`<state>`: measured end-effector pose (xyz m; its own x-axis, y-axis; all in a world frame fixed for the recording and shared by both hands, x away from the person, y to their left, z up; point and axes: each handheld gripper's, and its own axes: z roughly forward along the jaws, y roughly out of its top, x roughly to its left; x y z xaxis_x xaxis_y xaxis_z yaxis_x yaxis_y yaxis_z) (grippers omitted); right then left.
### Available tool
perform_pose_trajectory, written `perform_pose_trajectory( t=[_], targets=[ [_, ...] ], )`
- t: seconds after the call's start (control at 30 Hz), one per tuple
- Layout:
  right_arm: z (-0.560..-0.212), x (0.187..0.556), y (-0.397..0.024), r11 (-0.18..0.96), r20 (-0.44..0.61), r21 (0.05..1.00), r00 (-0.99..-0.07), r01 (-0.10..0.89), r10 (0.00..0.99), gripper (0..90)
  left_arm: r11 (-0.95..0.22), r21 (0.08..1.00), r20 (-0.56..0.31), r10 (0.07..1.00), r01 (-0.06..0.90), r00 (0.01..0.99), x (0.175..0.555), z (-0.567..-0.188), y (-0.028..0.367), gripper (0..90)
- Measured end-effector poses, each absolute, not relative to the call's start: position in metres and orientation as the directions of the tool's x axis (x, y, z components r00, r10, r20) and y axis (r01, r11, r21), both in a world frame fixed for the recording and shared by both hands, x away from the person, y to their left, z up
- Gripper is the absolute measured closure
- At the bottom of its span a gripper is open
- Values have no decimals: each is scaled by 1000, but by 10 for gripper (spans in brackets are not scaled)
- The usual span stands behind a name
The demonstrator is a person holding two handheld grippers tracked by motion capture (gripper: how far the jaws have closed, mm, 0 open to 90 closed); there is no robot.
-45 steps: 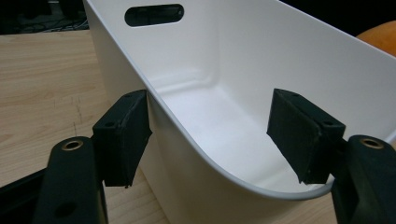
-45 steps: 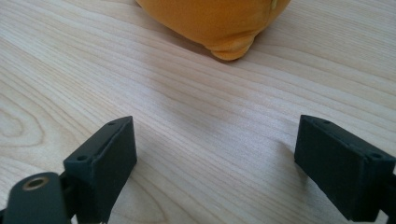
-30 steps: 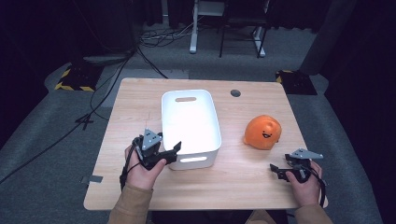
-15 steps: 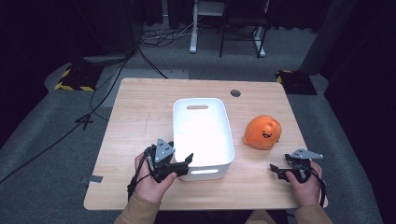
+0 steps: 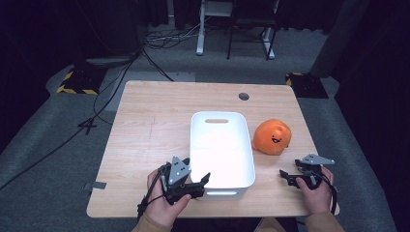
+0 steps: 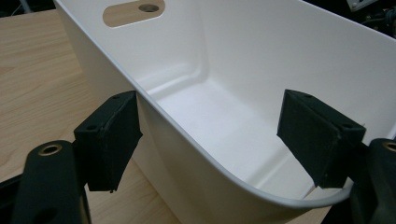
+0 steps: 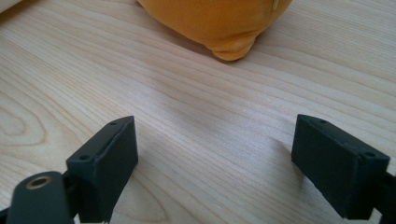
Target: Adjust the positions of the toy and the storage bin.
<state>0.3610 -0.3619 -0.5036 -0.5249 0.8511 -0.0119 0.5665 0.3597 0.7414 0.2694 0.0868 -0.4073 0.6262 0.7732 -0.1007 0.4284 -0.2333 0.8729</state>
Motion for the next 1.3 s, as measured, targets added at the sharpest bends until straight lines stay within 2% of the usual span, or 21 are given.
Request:
perform_pose_trajectory(
  t=[0.23,0.73,1.3],
  targets=[
    [-504,361,-362,359,-12,742,-525,566,851,146,-251,871,-87,768,423,634,258,-407,77,196],
    [-504,361,-362,364,-16,740,-527,565,850,146,-272,868,-73,757,415,649,251,-402,78,209],
    [-504,361,-362,359,-8,742,-529,566,849,153,-234,885,-65,794,402,605,269,-382,120,195]
  ],
)
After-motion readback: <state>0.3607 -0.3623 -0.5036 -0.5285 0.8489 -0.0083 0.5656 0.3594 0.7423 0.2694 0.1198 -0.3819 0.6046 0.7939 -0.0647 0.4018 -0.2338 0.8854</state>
